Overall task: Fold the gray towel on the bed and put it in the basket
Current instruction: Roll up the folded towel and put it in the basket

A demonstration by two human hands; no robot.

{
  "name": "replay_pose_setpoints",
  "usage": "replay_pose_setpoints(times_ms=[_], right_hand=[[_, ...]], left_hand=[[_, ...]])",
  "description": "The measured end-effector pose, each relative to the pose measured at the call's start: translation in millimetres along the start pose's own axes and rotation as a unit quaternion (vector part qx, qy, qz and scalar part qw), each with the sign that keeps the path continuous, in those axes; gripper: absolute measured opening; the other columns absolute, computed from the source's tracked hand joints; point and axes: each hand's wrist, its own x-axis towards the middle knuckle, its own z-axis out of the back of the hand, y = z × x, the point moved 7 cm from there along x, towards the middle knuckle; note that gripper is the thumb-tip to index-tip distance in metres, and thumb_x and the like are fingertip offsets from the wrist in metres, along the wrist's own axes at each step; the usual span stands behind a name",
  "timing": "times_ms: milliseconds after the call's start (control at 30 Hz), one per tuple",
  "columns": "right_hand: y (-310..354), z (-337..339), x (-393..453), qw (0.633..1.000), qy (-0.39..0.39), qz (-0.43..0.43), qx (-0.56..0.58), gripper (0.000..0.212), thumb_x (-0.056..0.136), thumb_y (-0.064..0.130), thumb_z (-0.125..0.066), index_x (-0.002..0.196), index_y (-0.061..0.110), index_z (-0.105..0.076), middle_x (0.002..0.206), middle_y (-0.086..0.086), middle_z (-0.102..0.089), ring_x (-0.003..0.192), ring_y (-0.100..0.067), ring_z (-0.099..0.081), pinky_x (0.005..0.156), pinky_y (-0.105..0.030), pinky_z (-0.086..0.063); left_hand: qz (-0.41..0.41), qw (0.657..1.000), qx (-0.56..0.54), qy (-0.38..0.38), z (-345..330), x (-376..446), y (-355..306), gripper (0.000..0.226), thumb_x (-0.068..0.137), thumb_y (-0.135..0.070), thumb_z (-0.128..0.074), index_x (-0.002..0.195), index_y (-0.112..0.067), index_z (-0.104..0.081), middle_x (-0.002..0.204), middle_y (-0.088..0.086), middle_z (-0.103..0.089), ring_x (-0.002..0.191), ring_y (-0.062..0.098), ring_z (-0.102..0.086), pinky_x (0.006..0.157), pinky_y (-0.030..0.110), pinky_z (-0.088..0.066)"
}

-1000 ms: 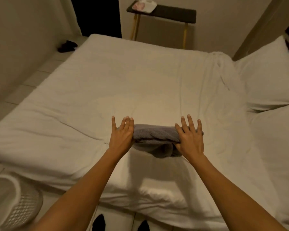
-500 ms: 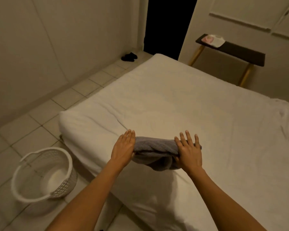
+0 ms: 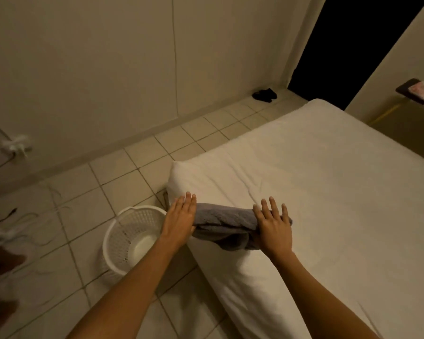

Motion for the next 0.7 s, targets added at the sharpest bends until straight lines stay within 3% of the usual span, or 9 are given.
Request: replay_pose_setpoints(times_ms=[67, 167, 233, 567, 700], right_hand=[[24, 1, 22, 1.000, 0.005, 0.019, 0.000, 0.071, 0.061, 0.042, -0.080, 0.122, 0.013, -0.059, 0.133, -0.017, -0.054, 0.129, -0.039, -0.043, 0.106, -0.058, -0.029], [58, 1, 54, 0.999, 0.007, 0.048, 0.001, 0.070, 0.063, 0.043, -0.079, 0.122, 0.013, -0.059, 0.133, -0.017, -0.054, 0.130, -0.039, -0.042, 0.107, -0.058, -0.027], [79, -2, 75, 0.998, 0.011, 0.067, 0.003, 0.069, 0.063, 0.044, -0.078, 0.122, 0.013, -0.060, 0.133, -0.018, -0.054, 0.130, -0.039, -0.042, 0.107, -0.058, -0.025], [184, -23, 166, 0.986, 0.054, 0.151, 0.039, 0.064, 0.070, 0.045, -0.073, 0.126, 0.016, -0.056, 0.139, -0.017, -0.048, 0.135, -0.038, -0.034, 0.109, -0.056, -0.012], [219, -31, 191, 0.983, 0.063, 0.166, 0.057, 0.060, 0.069, 0.039, -0.076, 0.121, 0.013, -0.060, 0.135, -0.018, -0.052, 0.132, -0.039, -0.039, 0.108, -0.058, -0.020]], left_hand=[[0.022, 1.000, 0.007, -0.001, 1, 3, 30, 0.086, 0.051, -0.037, -0.089, 0.123, 0.002, -0.059, 0.124, 0.020, -0.062, 0.113, 0.031, -0.062, 0.094, 0.043, -0.049], [0.055, 0.998, -0.007, 0.022, -8, 8, 67, 0.076, 0.090, -0.037, -0.055, 0.148, -0.003, -0.019, 0.155, 0.017, -0.023, 0.143, 0.029, -0.024, 0.117, 0.042, -0.015], [0.081, 0.996, 0.011, 0.045, -13, 10, 90, 0.070, 0.097, -0.038, -0.037, 0.150, -0.007, -0.004, 0.159, 0.012, -0.007, 0.147, 0.025, -0.009, 0.118, 0.042, -0.002], [0.170, 0.976, 0.056, 0.123, -31, 22, 198, 0.070, 0.099, -0.039, -0.033, 0.150, -0.007, 0.002, 0.160, 0.011, -0.001, 0.148, 0.022, -0.003, 0.117, 0.047, 0.004], [0.190, 0.971, 0.055, 0.135, -43, 28, 237, 0.070, 0.098, -0.037, -0.035, 0.150, -0.007, 0.000, 0.160, 0.010, -0.004, 0.147, 0.022, -0.005, 0.117, 0.046, 0.004]])
